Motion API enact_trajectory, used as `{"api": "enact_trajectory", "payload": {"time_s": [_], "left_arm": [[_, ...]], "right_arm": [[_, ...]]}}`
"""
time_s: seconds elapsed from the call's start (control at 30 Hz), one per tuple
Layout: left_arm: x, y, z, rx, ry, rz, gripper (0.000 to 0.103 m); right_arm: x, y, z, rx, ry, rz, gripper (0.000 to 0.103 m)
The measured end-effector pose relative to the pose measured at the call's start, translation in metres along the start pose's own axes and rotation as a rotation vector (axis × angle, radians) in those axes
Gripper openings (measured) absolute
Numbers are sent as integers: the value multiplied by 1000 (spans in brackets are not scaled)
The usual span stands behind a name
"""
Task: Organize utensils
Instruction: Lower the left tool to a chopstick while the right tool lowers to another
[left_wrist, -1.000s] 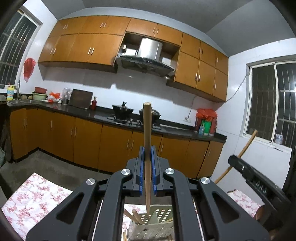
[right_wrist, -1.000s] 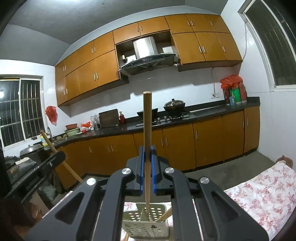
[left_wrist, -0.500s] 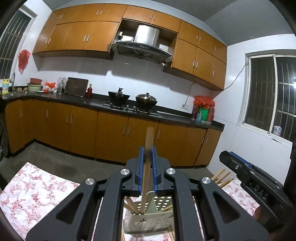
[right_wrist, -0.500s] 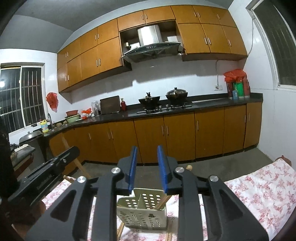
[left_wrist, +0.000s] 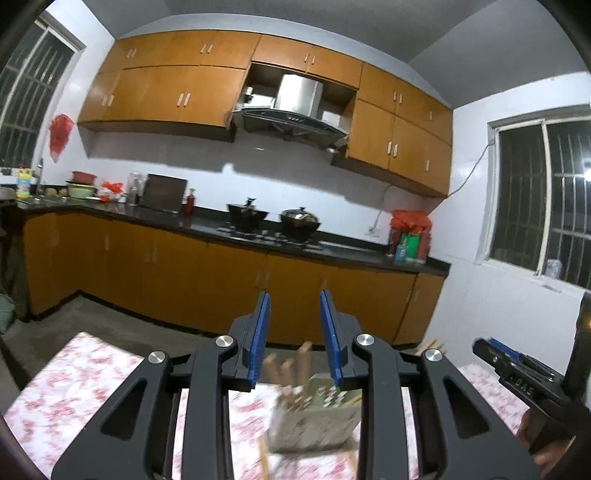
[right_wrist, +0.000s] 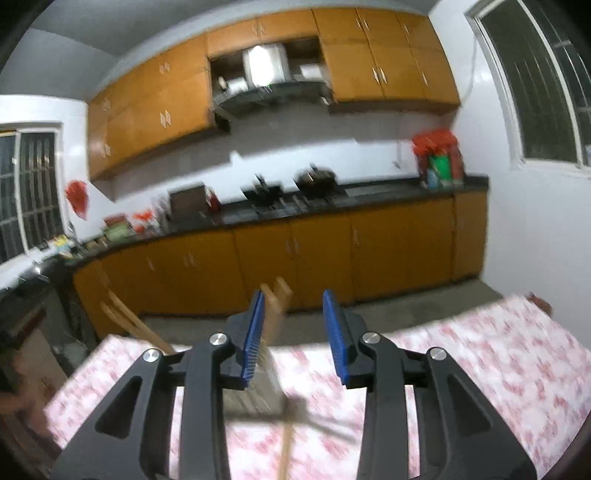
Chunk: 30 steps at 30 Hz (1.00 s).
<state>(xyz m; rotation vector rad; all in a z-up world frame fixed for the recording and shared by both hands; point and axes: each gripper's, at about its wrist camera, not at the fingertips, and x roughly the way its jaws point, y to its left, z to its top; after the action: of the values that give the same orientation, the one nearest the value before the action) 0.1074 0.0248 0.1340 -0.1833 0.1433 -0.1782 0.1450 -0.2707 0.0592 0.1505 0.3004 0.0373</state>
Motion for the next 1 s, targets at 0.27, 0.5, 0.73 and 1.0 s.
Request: {"api": "enact_trajectory", "payload": {"time_s": [0.27,0.5,0.73,1.0], "left_arm": [[13,35,-100,14,351,123,29],[22,39,-170,14,588,97,29],[21,28,-193,18,663,61,29],[29,20,-206,24,722,30,26]], "right_arm": [[59,-20,-115,25,459,31,21],[59,6,-182,-18,618,128,15],[57,13,-185,-35,624,117,12],[64,14,-185,-78,629,90,10]]}}
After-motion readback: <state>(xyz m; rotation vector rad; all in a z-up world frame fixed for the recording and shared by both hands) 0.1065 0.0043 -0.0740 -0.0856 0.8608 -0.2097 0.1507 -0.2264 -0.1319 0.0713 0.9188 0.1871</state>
